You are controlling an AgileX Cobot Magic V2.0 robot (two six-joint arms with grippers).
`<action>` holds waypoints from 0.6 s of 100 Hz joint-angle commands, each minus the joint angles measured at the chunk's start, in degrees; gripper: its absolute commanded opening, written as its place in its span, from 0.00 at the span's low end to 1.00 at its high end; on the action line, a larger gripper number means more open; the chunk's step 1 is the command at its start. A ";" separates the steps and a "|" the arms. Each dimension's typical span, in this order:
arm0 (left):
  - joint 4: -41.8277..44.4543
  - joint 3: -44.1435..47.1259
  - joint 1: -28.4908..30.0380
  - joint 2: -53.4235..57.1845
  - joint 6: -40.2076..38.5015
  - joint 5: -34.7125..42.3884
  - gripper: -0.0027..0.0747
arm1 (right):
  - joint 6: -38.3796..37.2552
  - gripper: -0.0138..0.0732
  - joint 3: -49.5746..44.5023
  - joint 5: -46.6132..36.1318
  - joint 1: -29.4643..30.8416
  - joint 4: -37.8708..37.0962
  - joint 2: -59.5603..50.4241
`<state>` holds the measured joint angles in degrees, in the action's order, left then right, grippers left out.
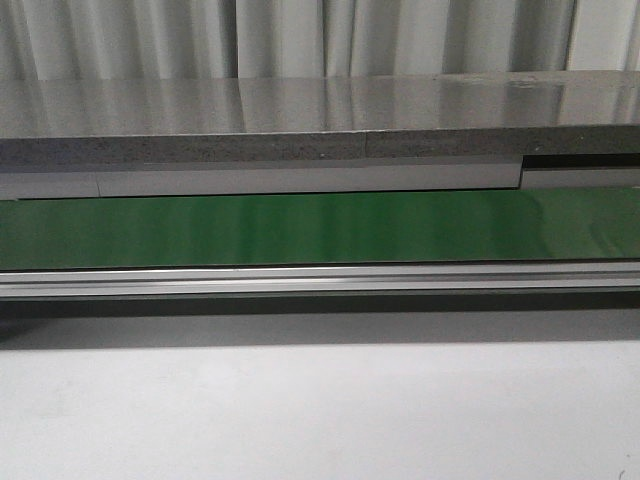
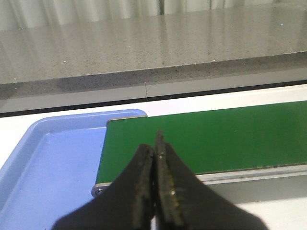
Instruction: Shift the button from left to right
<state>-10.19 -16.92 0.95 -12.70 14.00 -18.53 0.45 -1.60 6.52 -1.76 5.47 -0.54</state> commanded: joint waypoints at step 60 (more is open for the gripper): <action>17.81 9.29 -0.44 7.50 -24.70 18.53 0.01 | 0.05 0.08 1.06 -4.76 0.18 -0.54 -0.93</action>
<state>7.02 -8.28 0.95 -6.92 -9.49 -5.31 0.45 -1.60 6.52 -1.76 5.47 -0.54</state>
